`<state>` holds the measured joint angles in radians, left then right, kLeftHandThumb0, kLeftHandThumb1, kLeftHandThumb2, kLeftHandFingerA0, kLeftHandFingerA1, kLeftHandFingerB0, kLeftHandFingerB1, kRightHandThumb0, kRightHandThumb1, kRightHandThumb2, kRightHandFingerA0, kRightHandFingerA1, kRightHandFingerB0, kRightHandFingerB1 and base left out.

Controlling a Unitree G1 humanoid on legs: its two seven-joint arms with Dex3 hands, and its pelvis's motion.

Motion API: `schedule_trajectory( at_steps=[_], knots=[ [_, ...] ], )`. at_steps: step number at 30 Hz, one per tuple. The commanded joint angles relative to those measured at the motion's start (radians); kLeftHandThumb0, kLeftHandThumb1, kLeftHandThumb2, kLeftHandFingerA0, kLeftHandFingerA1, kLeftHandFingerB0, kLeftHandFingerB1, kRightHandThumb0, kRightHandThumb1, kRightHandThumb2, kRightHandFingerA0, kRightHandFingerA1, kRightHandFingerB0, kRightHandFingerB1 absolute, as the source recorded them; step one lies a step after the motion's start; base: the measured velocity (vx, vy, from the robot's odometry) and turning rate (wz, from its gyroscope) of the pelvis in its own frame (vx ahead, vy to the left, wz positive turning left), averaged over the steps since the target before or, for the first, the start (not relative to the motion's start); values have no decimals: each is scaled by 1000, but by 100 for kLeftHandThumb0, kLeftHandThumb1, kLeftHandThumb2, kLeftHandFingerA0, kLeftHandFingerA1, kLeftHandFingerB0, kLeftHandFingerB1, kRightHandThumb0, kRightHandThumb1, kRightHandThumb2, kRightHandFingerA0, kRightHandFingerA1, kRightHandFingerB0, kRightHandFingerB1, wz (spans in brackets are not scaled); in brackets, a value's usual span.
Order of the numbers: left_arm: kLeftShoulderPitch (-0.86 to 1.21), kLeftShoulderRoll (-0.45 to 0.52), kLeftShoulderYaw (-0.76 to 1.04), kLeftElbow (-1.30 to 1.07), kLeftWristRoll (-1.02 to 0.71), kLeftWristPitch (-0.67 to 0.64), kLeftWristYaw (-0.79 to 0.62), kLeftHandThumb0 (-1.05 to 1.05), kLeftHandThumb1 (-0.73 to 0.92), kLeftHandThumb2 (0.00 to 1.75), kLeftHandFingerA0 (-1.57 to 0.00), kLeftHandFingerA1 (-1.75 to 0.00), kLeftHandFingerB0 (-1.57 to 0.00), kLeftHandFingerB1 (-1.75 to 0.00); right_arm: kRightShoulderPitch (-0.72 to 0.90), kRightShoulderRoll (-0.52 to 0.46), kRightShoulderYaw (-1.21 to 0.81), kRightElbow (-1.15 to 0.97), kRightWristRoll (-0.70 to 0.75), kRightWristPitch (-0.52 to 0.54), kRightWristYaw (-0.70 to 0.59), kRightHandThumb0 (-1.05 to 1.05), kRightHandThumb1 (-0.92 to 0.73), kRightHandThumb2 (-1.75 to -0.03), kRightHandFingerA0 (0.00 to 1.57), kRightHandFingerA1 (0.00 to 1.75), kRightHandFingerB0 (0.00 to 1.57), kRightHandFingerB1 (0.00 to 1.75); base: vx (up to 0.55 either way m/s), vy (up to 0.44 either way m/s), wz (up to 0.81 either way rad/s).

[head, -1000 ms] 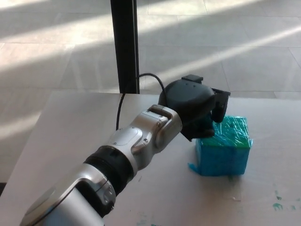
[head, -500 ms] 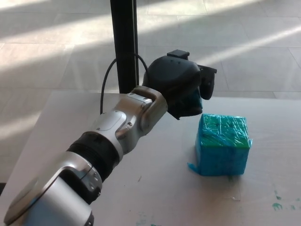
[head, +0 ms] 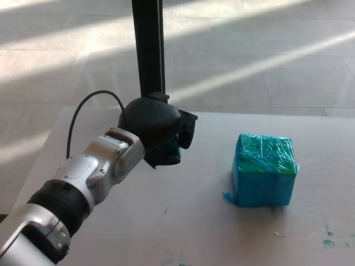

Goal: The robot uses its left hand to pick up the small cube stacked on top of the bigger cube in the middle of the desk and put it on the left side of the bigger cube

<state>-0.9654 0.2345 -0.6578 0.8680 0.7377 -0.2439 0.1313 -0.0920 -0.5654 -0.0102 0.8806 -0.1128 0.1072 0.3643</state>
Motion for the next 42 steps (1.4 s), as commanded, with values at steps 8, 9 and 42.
schedule_trajectory(
  at_steps=[8, 9, 42],
  knots=[
    [166, -59, 26, -61, 3, -8, 68, -16, 64, 90, -85, -175, -66, -152, -4, -13, 8, -13, -8, 8, 5, -39, -75, -63, 65, 59, 60, 39, 0, 0, 0],
    [169, -57, 30, -66, 5, -7, 67, -16, 64, 90, -85, -175, -66, -152, -7, -13, 9, -13, -9, 8, 6, -39, -75, -63, 65, 59, 60, 39, 0, 0, 0],
    [166, -101, 26, -173, 43, 417, -346, -99, 53, 103, 0, -23, -1, -2, 4, -9, 15, -32, -8, 21, 1, -40, -72, -62, 64, 60, 58, 39, 0, 0, 0]
  ],
)
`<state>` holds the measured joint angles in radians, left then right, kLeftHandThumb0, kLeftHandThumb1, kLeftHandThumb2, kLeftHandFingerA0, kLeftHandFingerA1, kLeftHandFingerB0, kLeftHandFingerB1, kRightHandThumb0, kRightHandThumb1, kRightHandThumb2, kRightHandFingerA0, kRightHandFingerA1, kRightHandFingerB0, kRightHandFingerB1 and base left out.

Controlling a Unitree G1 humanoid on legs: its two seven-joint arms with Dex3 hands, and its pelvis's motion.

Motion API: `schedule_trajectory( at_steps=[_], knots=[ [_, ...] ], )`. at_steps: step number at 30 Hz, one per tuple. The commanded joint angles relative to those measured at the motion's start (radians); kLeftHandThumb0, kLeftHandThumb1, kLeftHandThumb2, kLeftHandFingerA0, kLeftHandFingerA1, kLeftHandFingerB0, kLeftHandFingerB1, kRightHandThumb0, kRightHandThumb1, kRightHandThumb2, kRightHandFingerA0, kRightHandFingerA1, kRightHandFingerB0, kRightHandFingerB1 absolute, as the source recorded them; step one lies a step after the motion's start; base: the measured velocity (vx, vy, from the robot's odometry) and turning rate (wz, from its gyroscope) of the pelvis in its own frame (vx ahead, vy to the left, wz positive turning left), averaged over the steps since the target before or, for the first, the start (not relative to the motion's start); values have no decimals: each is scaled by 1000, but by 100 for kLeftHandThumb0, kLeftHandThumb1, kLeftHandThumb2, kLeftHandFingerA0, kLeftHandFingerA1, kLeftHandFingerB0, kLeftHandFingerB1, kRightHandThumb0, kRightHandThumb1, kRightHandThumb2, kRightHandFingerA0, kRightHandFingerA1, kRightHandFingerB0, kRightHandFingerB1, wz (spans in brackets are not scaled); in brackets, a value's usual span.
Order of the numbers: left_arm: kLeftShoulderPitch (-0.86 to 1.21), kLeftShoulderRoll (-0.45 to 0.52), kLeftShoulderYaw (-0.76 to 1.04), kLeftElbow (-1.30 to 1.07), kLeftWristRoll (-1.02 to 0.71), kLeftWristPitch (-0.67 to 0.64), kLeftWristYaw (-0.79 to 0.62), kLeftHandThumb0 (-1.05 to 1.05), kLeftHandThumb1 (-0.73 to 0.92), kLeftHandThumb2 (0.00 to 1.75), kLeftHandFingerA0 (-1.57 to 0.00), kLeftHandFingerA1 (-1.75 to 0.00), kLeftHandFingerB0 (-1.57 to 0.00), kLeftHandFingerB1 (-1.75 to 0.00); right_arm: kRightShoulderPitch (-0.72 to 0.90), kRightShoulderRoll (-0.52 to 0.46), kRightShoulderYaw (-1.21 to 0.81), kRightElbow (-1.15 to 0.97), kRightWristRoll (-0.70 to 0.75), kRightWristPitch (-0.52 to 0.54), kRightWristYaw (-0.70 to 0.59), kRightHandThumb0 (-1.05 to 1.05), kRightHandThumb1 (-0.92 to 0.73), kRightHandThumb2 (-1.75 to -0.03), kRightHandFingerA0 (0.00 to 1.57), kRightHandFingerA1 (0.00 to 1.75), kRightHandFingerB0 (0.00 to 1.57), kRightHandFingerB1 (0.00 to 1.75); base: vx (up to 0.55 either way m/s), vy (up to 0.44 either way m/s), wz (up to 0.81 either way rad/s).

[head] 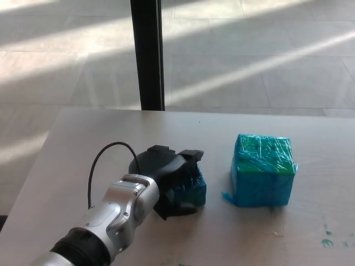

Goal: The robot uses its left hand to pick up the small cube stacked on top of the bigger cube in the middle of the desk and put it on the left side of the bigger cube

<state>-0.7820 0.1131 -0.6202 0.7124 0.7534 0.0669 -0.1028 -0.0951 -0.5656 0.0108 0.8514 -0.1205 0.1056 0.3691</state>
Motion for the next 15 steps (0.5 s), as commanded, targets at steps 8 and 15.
schedule_trajectory(
  at_steps=[8, 15],
  knots=[
    [18, 25, 8, -59, 16, 109, -91, -104, 60, 111, 0, -20, 0, 0, 36, -20, -17, 15, 0, 6, -11, -41, -72, -62, 66, 59, 59, 39, 0, 0, 0],
    [78, 93, 83, -196, -6, 101, -47, -105, 67, 114, 0, -20, 0, -2, 146, -16, -97, 2, 12, -110, -121, -44, -68, -61, 72, 60, 59, 43, 0, 0, 0]
  ],
)
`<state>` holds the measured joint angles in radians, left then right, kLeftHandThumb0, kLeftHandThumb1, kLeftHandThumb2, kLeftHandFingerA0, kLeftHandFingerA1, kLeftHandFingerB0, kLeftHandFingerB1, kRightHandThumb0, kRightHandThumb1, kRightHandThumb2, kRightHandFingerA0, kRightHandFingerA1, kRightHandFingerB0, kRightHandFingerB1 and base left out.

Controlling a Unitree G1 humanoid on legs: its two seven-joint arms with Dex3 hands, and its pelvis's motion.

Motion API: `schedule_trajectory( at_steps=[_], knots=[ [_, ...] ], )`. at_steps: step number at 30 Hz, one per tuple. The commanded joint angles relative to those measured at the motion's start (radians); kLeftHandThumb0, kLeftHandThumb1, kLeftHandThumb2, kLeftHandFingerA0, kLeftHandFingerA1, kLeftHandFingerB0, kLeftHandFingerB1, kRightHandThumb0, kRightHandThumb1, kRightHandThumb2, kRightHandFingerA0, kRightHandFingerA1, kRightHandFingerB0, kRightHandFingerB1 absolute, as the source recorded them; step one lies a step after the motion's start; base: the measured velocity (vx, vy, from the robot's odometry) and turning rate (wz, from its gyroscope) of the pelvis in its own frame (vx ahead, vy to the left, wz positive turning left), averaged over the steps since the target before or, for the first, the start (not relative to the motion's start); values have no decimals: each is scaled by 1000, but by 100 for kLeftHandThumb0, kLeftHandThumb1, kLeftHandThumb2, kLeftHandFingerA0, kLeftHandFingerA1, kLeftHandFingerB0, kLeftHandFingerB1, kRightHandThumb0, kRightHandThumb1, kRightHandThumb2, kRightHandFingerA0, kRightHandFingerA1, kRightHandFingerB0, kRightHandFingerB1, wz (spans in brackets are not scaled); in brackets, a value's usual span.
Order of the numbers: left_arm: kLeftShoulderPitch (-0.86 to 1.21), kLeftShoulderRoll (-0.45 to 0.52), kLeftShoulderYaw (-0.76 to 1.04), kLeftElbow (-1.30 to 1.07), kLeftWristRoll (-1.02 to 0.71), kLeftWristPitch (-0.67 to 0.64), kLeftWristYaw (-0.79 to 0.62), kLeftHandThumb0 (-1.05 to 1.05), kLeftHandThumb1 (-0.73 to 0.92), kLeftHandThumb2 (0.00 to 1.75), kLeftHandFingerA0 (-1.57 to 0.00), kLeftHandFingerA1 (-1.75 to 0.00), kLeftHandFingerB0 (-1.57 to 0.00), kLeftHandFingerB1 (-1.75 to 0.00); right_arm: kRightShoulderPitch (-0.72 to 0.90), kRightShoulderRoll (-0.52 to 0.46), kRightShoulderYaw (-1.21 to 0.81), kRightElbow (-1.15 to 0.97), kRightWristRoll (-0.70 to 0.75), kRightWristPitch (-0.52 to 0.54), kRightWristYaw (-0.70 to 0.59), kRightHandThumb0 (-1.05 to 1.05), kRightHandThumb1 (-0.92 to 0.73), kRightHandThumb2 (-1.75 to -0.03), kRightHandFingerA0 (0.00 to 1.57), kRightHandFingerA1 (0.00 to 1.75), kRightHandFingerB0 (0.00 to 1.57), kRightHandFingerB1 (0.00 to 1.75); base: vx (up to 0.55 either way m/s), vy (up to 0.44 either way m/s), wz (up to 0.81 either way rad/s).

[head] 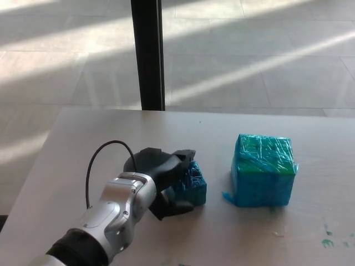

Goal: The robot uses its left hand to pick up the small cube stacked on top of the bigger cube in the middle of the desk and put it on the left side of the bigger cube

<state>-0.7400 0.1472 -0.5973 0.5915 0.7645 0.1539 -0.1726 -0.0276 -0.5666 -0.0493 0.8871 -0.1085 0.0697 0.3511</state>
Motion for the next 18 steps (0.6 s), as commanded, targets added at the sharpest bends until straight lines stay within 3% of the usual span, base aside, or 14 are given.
schedule_trajectory(
  at_steps=[1, 2, 3, 7, 8, 9, 10, 12, 15, 16, 17, 18],
  knots=[
    [42, 71, 76, -83, -22, -2, 43, -105, 67, 115, 0, -23, 0, -1, 59, -20, -36, 17, -3, -92, -101, -43, -67, -60, 76, 72, 60, 46, 0, 0, 0],
    [62, 98, 124, -116, -44, -17, 59, -105, 67, 117, 0, -22, 0, -1, 1, -18, -7, 188, -48, -145, -172, -45, -63, -59, 73, 74, 61, 48, 0, 0, 0],
    [70, 111, 145, -128, -56, -27, 62, -105, 68, 117, 0, -23, 0, 0, -17, -23, -13, 245, -41, -151, -160, -46, -63, -59, 70, 72, 57, 48, 0, 0, 0],
    [117, 175, 232, -230, -87, -31, 49, -105, 72, 115, 0, -29, 0, 0, -32, -25, -12, 331, -37, -210, -159, -52, -61, -59, 67, 75, 61, 51, 0, 0, 0],
    [143, 182, 275, -279, -116, -11, 30, -103, 67, 107, -4, -27, -11, -14, -35, -26, -10, 340, -37, -216, -159, -52, -61, -59, 67, 75, 61, 51, 0, 0, 0],
    [188, 223, 336, -347, -129, -17, 41, -96, 69, 62, -26, -31, -23, -35, -37, -25, -7, 352, -38, -224, -161, -52, -61, -59, 67, 75, 61, 51, 0, 0, 0],
    [191, 222, 339, -351, -127, -17, 38, -96, 69, 62, -26, -31, -23, -35, -39, -25, -6, 358, -38, -228, -162, -52, -61, -59, 67, 75, 61, 51, 0, 0, 0],
    [244, 270, 407, -407, -134, -18, 43, -100, 58, 62, -43, -36, -39, -42, -43, -25, -3, 374, -38, -239, -165, -52, -61, -59, 67, 75, 61, 51, 0, 0, 0],
    [296, 305, 499, -440, -177, -8, 34, -101, 56, 59, -51, -41, -51, -47, -45, -25, -1, 388, -39, -251, -168, -52, -61, -59, 67, 75, 61, 51, 0, 0, 0],
    [314, 326, 524, -436, -182, -11, 34, -104, 51, 74, -52, -45, -56, -52, -41, -26, -1, 392, -39, -255, -168, -52, -61, -59, 67, 75, 61, 51, 0, 0, 0],
    [323, 338, 561, -416, -195, 5, 33, -36, -2, 76, -38, -58, -50, -65, -42, -26, -1, 396, -40, -258, -169, -52, -61, -59, 67, 75, 61, 51, 0, 0, 0],
    [339, 363, 623, -354, -236, -12, 51, -35, -8, 73, -54, -66, -64, -72, -41, -25, 0, 398, -41, -260, -170, -52, -61, -59, 67, 75, 61, 51, 0, 0, 0]
  ],
)
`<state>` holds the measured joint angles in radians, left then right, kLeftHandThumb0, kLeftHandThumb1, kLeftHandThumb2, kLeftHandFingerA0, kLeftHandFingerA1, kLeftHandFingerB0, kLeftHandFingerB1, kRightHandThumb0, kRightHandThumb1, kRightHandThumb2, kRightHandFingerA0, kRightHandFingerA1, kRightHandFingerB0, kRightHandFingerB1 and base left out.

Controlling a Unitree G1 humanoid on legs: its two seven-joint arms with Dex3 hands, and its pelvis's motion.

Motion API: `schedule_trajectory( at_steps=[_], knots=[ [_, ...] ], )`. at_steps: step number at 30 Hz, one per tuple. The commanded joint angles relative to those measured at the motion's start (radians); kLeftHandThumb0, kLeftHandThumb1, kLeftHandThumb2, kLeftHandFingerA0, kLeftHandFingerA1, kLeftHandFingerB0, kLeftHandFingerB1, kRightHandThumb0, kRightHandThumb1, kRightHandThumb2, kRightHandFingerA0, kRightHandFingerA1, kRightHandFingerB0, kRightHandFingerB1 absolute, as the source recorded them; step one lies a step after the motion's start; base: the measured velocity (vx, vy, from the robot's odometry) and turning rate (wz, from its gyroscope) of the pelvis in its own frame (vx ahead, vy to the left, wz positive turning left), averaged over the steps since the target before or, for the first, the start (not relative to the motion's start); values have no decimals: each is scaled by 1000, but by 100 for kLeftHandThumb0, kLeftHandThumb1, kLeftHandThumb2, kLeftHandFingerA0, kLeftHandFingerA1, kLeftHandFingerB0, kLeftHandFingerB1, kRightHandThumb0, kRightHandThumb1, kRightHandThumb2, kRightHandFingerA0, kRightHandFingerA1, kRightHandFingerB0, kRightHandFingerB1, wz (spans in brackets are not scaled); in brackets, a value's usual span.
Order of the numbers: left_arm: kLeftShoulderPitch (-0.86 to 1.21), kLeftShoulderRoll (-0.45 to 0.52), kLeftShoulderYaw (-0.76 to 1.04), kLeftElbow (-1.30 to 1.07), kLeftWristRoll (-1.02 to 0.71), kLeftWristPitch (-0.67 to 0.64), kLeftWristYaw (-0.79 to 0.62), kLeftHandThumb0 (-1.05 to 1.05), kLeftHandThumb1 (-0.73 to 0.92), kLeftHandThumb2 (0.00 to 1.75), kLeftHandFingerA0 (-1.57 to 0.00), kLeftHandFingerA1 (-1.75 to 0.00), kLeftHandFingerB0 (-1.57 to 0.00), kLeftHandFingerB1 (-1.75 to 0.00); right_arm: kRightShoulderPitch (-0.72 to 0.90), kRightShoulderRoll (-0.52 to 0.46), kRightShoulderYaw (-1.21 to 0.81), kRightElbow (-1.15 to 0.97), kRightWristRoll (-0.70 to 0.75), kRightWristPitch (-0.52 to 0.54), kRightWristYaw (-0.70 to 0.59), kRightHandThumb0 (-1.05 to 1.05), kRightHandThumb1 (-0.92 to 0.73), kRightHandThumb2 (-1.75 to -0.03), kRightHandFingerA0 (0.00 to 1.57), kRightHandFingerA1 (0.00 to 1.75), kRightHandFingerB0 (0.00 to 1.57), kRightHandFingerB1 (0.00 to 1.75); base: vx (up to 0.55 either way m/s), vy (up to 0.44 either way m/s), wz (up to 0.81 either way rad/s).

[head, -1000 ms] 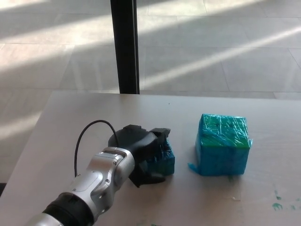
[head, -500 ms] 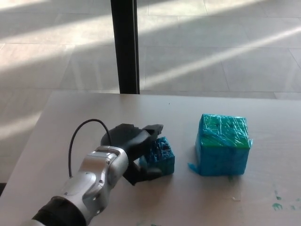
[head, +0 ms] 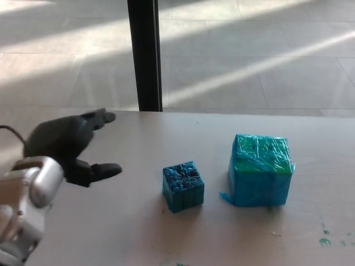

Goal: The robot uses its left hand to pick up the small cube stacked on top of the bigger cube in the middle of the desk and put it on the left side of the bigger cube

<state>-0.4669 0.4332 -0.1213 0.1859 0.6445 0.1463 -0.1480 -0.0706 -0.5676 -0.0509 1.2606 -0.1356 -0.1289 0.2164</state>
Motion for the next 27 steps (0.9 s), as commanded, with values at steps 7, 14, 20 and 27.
schedule_trajectory(
  at_steps=[7, 14, 20, 27],
  knots=[
    [165, 131, 381, 253, -234, -96, 117, -31, -27, 63, -90, -84, -96, -88, 2, -24, 2, 33, -16, -71, -37, -52, -61, -59, 67, 75, 61, 51, 0, 0, 0],
    [346, 124, 583, 502, -330, -151, 217, 77, -71, 9, -144, -61, -157, -63, -6, -31, 1, 37, -19, -73, -35, -52, -61, -59, 67, 75, 61, 51, 0, 0, 0],
    [363, 62, 671, 595, -430, -120, 189, 66, -73, 17, -138, -69, -146, -70, -15, -25, 2, 40, -20, -72, -35, -52, -61, -59, 67, 75, 61, 51, 0, 0, 0],
    [358, 22, 627, 727, -441, -89, 192, 66, -71, 20, -152, -82, -157, -79, -16, -25, 1, 42, -21, -74, -36, -52, -61, -59, 67, 75, 61, 51, 0, 0, 0]
  ],
)
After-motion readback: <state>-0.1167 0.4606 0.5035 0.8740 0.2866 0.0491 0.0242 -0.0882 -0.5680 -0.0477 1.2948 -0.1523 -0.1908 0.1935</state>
